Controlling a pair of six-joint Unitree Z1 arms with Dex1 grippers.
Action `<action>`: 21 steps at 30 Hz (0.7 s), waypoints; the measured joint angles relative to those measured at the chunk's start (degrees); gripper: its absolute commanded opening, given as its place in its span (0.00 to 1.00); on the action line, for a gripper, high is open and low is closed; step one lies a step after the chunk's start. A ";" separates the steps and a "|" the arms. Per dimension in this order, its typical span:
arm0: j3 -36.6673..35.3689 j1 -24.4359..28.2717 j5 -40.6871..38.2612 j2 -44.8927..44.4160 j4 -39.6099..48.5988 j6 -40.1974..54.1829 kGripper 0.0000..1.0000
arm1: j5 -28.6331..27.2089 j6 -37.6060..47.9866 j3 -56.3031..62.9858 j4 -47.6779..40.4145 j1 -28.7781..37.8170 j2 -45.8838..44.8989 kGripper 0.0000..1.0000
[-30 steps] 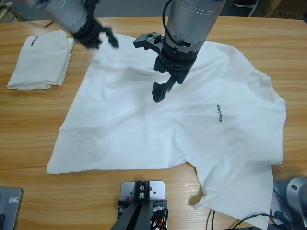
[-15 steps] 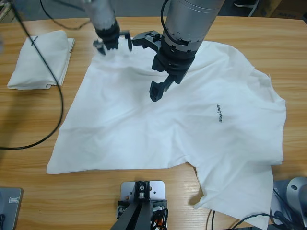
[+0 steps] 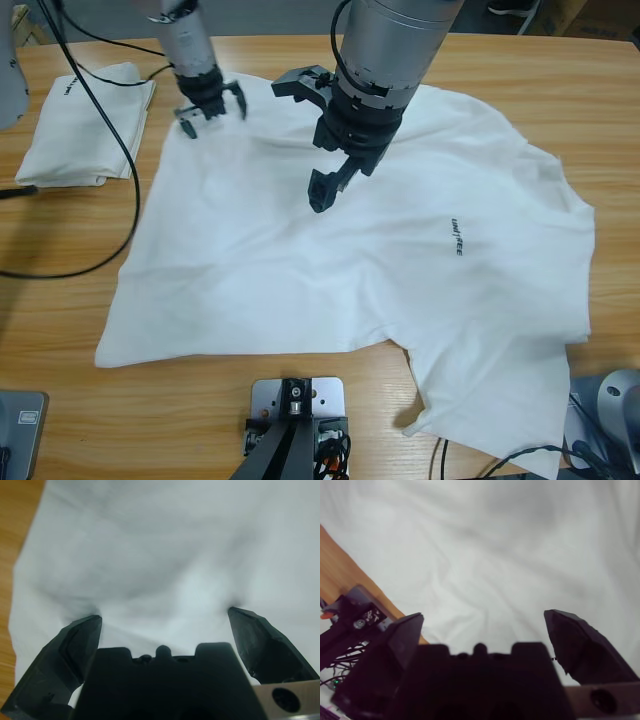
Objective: Fold clothes
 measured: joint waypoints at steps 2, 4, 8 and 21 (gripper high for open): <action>0.00 2.11 0.33 0.03 0.04 -2.12 1.00 | 0.18 0.00 0.64 -0.22 0.06 0.00 1.00; 0.00 3.99 0.33 0.04 0.05 -3.78 1.00 | 0.30 0.00 1.79 -0.73 0.29 0.00 1.00; 0.00 6.63 0.20 0.04 0.05 -6.72 1.00 | 0.51 0.01 3.77 -1.87 1.16 0.00 1.00; 0.53 -0.16 0.48 -5.49 0.05 -7.41 1.00 | -2.58 2.79 5.50 -3.33 1.48 -3.66 1.00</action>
